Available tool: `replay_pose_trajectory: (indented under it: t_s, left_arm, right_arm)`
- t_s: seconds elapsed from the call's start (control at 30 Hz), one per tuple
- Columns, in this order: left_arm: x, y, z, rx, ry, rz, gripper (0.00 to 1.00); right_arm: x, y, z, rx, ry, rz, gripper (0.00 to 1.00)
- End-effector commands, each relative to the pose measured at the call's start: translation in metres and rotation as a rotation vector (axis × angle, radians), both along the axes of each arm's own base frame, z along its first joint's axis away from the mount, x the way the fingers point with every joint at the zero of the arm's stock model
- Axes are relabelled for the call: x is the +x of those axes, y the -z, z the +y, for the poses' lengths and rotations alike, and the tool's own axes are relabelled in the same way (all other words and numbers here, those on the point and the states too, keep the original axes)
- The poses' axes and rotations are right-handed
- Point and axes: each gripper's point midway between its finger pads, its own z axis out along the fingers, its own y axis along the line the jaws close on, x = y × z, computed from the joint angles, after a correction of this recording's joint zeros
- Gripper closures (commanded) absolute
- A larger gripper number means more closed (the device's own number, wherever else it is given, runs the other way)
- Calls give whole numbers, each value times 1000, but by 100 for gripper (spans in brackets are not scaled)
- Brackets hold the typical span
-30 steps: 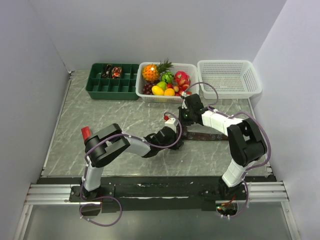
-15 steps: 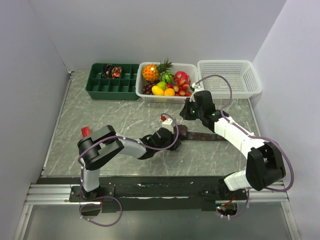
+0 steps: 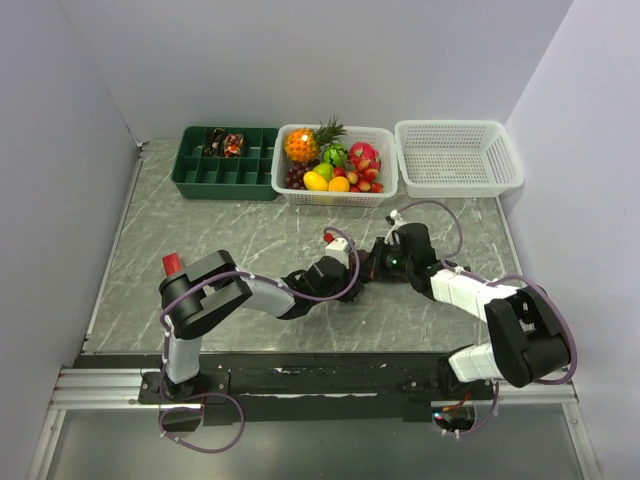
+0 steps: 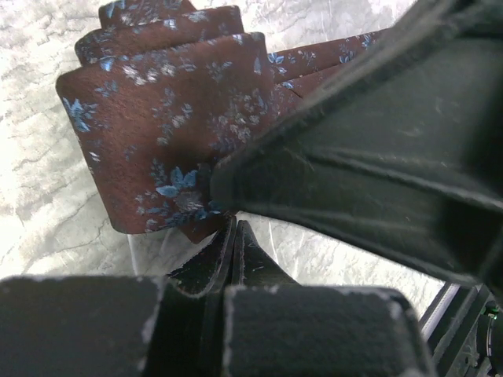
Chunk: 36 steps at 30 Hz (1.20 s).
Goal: Roll the ties
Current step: Roll the tie at the center of the board.
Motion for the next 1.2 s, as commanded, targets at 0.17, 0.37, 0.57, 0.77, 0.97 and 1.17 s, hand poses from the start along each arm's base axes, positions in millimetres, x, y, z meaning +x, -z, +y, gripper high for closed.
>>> replay_pose_trajectory:
  t_s: [0.17, 0.37, 0.57, 0.77, 0.97, 1.17]
  left_arm:
    - [7, -12, -13, -44, -3, -46, 99]
    - [9, -11, -12, -33, -8, -48, 99]
    - [9, -9, -12, -30, -11, -48, 99]
    - [10, -14, -6, -30, -31, -57, 99]
    - [10, -32, -4, -51, -30, -81, 98]
    - [8, -72, 8, -103, -42, -137, 96]
  right_arm:
    - [23, -39, 22, 301, -53, -134, 100]
    - [32, -29, 19, 360, -54, -80, 100]
    - [30, -12, 14, 364, -38, -30, 100]
    - [25, 8, 6, 347, 4, 14, 100]
    - [19, 26, 0, 357, 40, 35, 100]
    - [21, 34, 2, 423, 41, 45, 100]
